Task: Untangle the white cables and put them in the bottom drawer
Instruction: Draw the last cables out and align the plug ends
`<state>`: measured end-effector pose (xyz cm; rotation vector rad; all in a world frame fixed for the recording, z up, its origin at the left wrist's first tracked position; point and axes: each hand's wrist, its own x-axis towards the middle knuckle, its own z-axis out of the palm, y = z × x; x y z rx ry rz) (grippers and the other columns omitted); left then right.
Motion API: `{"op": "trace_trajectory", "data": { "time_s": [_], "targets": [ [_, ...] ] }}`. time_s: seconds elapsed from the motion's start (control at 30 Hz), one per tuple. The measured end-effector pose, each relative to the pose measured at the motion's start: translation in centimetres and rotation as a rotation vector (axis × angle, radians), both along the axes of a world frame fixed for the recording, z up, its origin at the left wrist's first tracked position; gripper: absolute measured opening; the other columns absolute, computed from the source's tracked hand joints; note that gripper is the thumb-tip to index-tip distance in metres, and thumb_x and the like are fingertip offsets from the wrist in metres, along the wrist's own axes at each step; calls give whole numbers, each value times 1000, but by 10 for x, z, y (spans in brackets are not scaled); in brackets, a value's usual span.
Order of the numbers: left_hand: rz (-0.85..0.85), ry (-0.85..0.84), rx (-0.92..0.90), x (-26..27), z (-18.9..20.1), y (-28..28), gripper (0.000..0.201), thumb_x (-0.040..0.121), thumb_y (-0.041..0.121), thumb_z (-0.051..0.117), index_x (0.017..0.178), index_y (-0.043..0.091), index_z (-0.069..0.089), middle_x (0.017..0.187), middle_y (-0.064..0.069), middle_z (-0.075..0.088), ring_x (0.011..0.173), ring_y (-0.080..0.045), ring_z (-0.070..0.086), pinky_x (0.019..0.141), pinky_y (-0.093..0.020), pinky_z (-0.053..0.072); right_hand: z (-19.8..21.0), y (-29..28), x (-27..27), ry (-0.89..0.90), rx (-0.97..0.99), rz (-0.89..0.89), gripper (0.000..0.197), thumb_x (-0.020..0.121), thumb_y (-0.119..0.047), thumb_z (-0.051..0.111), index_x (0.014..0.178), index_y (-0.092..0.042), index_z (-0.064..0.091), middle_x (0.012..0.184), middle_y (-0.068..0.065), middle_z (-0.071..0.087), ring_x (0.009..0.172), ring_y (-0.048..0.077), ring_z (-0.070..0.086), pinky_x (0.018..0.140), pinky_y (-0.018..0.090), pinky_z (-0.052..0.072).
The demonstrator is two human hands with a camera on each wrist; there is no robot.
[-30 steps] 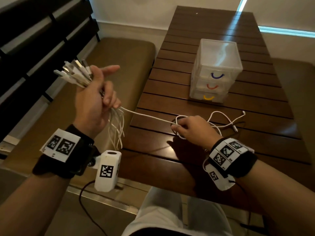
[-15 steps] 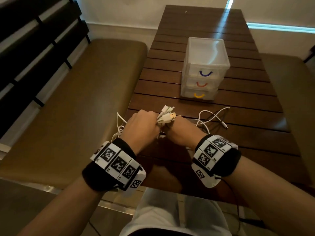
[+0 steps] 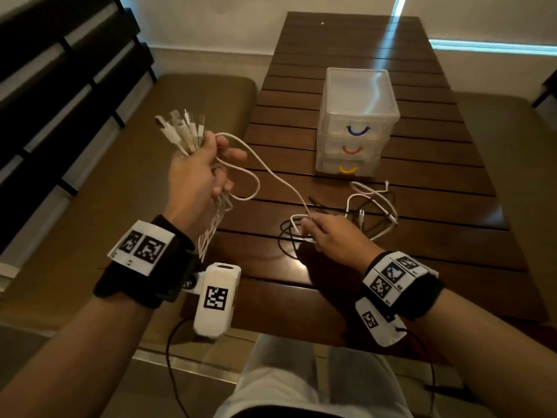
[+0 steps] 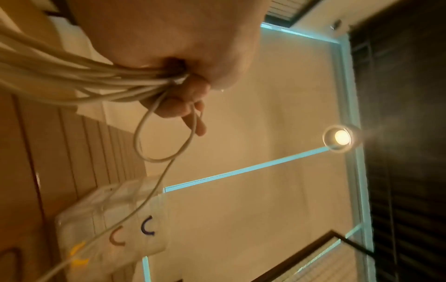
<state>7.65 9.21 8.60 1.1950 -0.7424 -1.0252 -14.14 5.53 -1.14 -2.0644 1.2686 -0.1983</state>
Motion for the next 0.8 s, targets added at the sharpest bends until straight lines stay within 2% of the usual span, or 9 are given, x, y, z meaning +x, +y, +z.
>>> {"op": "trace_trajectory", "data": {
  "time_s": [0.1, 0.2, 0.27, 0.37, 0.43, 0.53, 0.63, 0.7, 0.8],
  "targets": [
    [-160, 89, -13, -12, -4, 11, 33, 106, 32, 33, 101, 12, 58, 111, -8, 72, 32, -4, 33, 41, -17, 40, 6, 5, 5, 84, 0, 78, 36, 103, -48, 30, 89, -28, 57, 91, 5, 68, 86, 25, 62, 78, 39, 49],
    [-290, -181, 7, -26, -20, 20, 33, 104, 35, 38, 122, 18, 60, 123, 2, 68, 37, -8, 41, 46, -22, 46, 9, 12, 14, 202, -46, 172, 32, 103, -50, 29, 87, -32, 50, 97, 9, 66, 90, 30, 62, 78, 41, 49],
    [-406, -426, 65, -32, -34, 21, 27, 102, 30, 47, 123, 26, 63, 117, -2, 70, 42, -14, 52, 49, -29, 50, 11, 15, 19, 260, -101, 223, 33, 103, -48, 30, 97, -27, 55, 101, 12, 66, 92, 34, 62, 78, 44, 51],
    [-591, -814, 216, -35, -49, 24, 19, 98, 32, 54, 108, 29, 70, 95, 1, 73, 73, -17, 69, 69, -42, 58, 20, 14, 21, 238, -118, 282, 24, 100, -26, 41, 113, -15, 59, 114, 12, 63, 100, 32, 61, 84, 42, 51],
    [-650, -877, 249, -38, -53, 30, 17, 98, 28, 54, 91, 35, 67, 77, 9, 68, 61, -5, 64, 54, -29, 52, 26, 14, 21, 261, -130, 338, 25, 96, -17, 45, 117, -13, 59, 122, 8, 58, 105, 26, 57, 87, 34, 48],
    [-547, -977, 168, -37, -59, 31, 22, 94, 15, 58, 79, 28, 66, 72, 10, 66, 62, -1, 60, 58, -23, 43, 26, 18, 18, 179, -146, 343, 29, 95, -21, 47, 122, -20, 59, 123, 2, 60, 106, 23, 58, 90, 37, 49],
    [-387, -1006, 92, -34, -60, 30, 16, 91, 20, 63, 78, 16, 71, 71, 6, 68, 65, -10, 63, 59, -30, 47, 22, 19, 19, 155, -175, 294, 24, 98, -34, 46, 106, -22, 65, 99, 4, 67, 88, 24, 63, 74, 40, 52],
    [-260, -961, 43, -29, -55, 27, 13, 90, 19, 65, 80, 17, 72, 75, 7, 69, 68, -8, 64, 61, -29, 48, 21, 16, 18, 142, -176, 227, 28, 98, -43, 49, 91, -21, 65, 81, -1, 65, 74, 19, 61, 63, 35, 48],
    [-32, -734, -64, -11, -36, 19, 23, 91, 8, 62, 82, 25, 74, 95, 9, 74, 93, -8, 69, 80, -32, 56, 11, 10, 10, 195, -135, 163, 27, 94, -44, 56, 81, -22, 65, 75, -4, 63, 70, 15, 60, 62, 34, 49]
  ]
}}
